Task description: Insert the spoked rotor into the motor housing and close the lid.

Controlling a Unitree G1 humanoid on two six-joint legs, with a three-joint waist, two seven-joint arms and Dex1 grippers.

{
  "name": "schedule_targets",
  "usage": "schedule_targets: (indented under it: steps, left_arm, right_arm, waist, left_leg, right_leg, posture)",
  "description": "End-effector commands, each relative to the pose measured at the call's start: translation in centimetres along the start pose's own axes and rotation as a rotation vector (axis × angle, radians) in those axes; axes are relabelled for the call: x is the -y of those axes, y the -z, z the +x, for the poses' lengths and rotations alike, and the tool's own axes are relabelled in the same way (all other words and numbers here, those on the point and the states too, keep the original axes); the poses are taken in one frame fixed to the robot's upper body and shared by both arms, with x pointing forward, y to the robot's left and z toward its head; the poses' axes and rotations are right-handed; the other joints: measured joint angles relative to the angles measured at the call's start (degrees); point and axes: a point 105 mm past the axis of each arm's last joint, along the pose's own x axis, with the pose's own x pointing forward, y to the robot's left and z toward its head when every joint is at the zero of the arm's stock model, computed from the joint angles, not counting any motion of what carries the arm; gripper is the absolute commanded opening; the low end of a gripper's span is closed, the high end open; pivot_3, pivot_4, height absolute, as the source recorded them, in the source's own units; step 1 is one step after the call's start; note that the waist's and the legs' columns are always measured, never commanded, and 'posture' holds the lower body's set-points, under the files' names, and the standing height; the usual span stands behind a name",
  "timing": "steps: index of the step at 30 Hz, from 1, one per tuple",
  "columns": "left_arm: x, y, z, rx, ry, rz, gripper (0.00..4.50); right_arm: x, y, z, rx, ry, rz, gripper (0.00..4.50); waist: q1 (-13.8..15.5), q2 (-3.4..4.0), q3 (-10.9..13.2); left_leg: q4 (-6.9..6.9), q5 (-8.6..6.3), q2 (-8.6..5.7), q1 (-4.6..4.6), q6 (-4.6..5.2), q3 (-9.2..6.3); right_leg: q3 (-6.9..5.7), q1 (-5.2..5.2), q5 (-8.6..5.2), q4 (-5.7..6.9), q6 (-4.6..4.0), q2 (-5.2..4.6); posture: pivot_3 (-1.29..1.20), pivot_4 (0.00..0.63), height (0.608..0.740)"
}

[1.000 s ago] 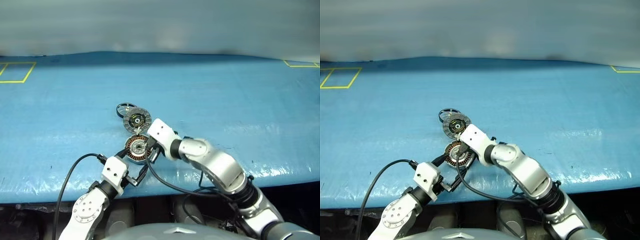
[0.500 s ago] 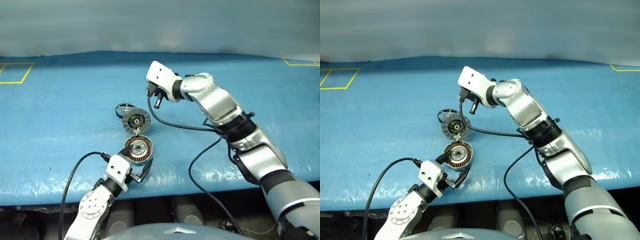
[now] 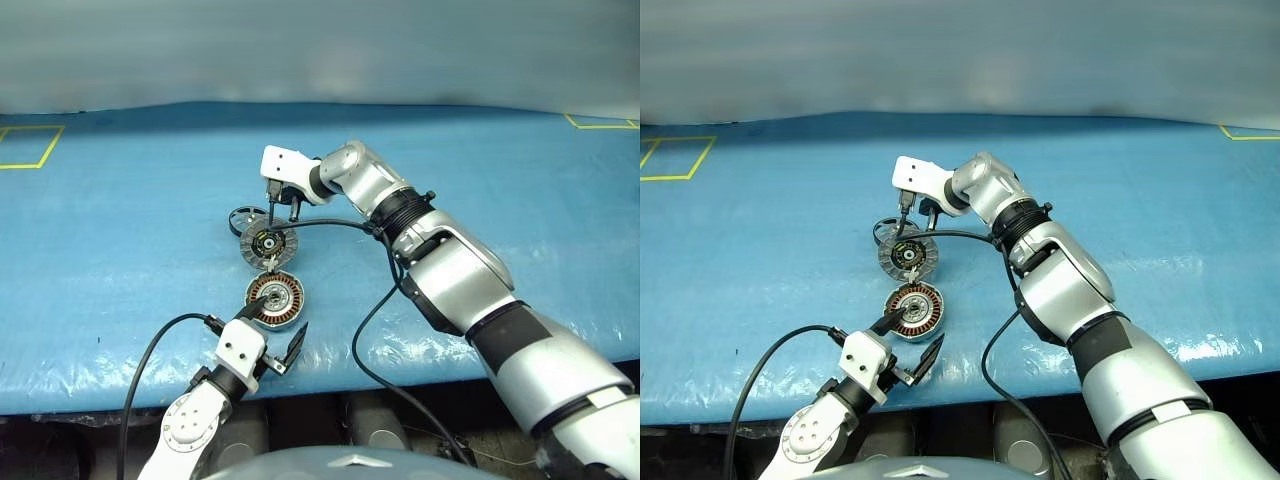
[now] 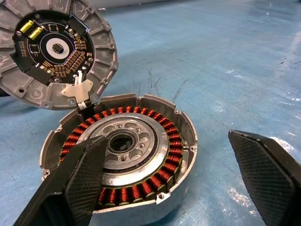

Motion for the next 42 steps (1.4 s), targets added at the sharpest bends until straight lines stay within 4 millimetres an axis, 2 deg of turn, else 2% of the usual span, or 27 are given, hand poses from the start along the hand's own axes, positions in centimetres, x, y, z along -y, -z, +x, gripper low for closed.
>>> schedule_targets:
  steps: [1, 5, 6, 9, 11, 15, 18, 22, 26, 30, 33, 38, 42]
  left_arm:
    - [0.1, -0.8, -0.4, 0.028, -0.015, 0.015, 4.50]
    - [0.0, -0.8, -0.6, 0.025, -0.026, 0.023, 4.50]
    - [-0.1, -0.9, -0.7, 0.027, -0.031, 0.026, 4.50]
    - [-0.4, -1.2, -0.5, 0.035, -0.033, 0.033, 4.50]
    - [-0.5, -1.4, -0.3, 0.036, -0.022, 0.033, 4.50]
    - [-0.8, -1.4, 0.5, 0.022, 0.034, 0.049, 4.50]
    - [-1.5, -1.7, 0.5, 0.005, 0.082, 0.088, 4.50]
    - [-3.4, -2.5, -0.1, -0.004, 0.054, 0.116, 4.50]
    - [-4.9, -2.8, -0.6, 0.007, -0.054, 0.086, 4.50]
    - [-5.4, -3.5, -1.4, 0.030, -0.113, 0.060, 4.50]
    - [-5.3, -4.4, -2.0, 0.076, -0.123, -0.005, 4.50]
    - [-3.6, -4.7, -2.7, 0.046, 0.018, -0.082, 4.50]
    - [-4.3, -6.2, -3.2, 0.083, -0.001, -0.089, 4.50]
  right_arm:
    - [0.4, -2.0, -0.3, 0.048, 0.002, -0.056, 0.03]
    - [0.5, -3.0, 0.2, 0.085, 0.038, -0.055, 0.03]
    - [1.3, -3.6, -0.2, 0.113, 0.098, -0.043, 0.03]
    - [5.1, -5.3, -2.4, 0.214, 0.359, 0.049, 0.03]
    - [6.6, -5.6, -3.8, 0.252, 0.470, 0.072, 0.03]
    - [7.7, -5.2, -6.2, 0.334, 0.630, 0.107, 0.03]
    - [5.6, -5.0, -8.0, 0.429, 0.661, 0.138, 0.03]
    - [0.6, -3.8, -10.1, 0.513, 0.648, 0.240, 0.03]
    - [-3.3, -2.9, -10.6, 0.546, 0.600, 0.358, 0.03]
    - [-5.3, -2.9, -10.3, 0.542, 0.575, 0.400, 0.03]
    - [-6.0, -3.5, -10.2, 0.551, 0.554, 0.389, 0.03]
    - [-7.2, -3.8, -9.7, 0.562, 0.484, 0.388, 0.03]
    - [-7.4, -3.8, -9.8, 0.564, 0.484, 0.398, 0.03]
  waist:
    - [0.0, 0.02, 0.0]
    - [-0.3, 0.04, 0.0]
    - [-0.3, 0.03, 0.0]
    - [-0.2, 0.00, 0.1]
    - [-0.1, 0.02, 0.1]
    - [0.2, -0.01, 0.1]
    - [0.3, -0.01, 0.0]
    - [0.1, 0.05, 0.0]
    - [0.1, 0.04, 0.0]
    - [0.1, 0.00, 0.0]
    - [0.1, 0.00, 0.0]
    - [0.1, -0.04, 0.0]
    - [0.1, -0.05, 0.0]
  left_leg:
    - [0.00, 0.00, 0.01, 0.00, 0.00, 0.01]
    - [-0.01, 0.00, 0.04, 0.00, 0.00, 0.02]
    - [0.00, 0.00, 0.04, -0.01, 0.00, 0.03]
    - [0.07, 0.00, 0.02, -0.14, 0.00, 0.05]
    - [0.12, 0.01, 0.00, -0.21, -0.01, 0.08]
    - [0.12, 0.01, 0.01, -0.15, 0.00, 0.04]
    - [0.15, 0.01, 0.00, -0.15, 0.00, 0.03]
    - [0.12, 0.01, 0.01, -0.19, 0.00, -0.02]
    - [0.17, 0.01, 0.01, -0.14, 0.00, 0.05]
    - [0.25, 0.02, 0.03, -0.01, -0.01, 0.04]
    - [0.36, 0.07, 0.03, -0.01, -0.05, 0.05]
    - [0.39, 0.08, 0.02, -0.03, -0.05, 0.05]
    - [0.37, 0.07, 0.01, -0.08, -0.06, 0.06]
  right_leg:
    - [0.01, -0.02, -0.01, 0.03, -0.02, 0.01]
    - [0.02, -0.11, -0.03, 0.16, -0.04, 0.05]
    - [0.03, -0.14, -0.04, 0.23, -0.06, 0.06]
    - [0.08, -0.36, -0.06, 0.52, -0.09, 0.04]
    - [0.11, -0.53, -0.07, 0.74, -0.09, 0.04]
    - [0.09, -0.50, -0.11, 0.83, -0.12, 0.07]
    - [0.11, -0.46, -0.08, 0.86, -0.02, 0.07]
    - [0.10, -0.53, 0.02, 0.94, -0.15, 0.06]
    - [0.11, -0.50, -0.14, 0.94, 0.12, 0.03]
    - [0.10, -0.36, -0.23, 0.95, -0.05, 0.07]
    - [0.12, -0.34, -0.20, 0.97, -0.07, 0.08]
    - [0.12, -0.31, -0.19, 0.95, -0.06, 0.07]
    - [0.12, -0.33, -0.20, 0.89, -0.06, 0.04]
  posture:
    - [0.00, 0.150, 0.740]
    - [0.00, 0.150, 0.740]
    - [0.00, 0.150, 0.740]
    - [0.00, 0.150, 0.740]
    - [0.00, 0.150, 0.740]
    - [0.00, 0.150, 0.740]
    - [0.00, 0.150, 0.740]
    - [0.00, 0.150, 0.740]
    - [0.00, 0.150, 0.740]
    - [0.00, 0.150, 0.740]
    - [0.00, 0.150, 0.740]
    - [0.00, 0.150, 0.740]
    - [0.00, 0.150, 0.740]
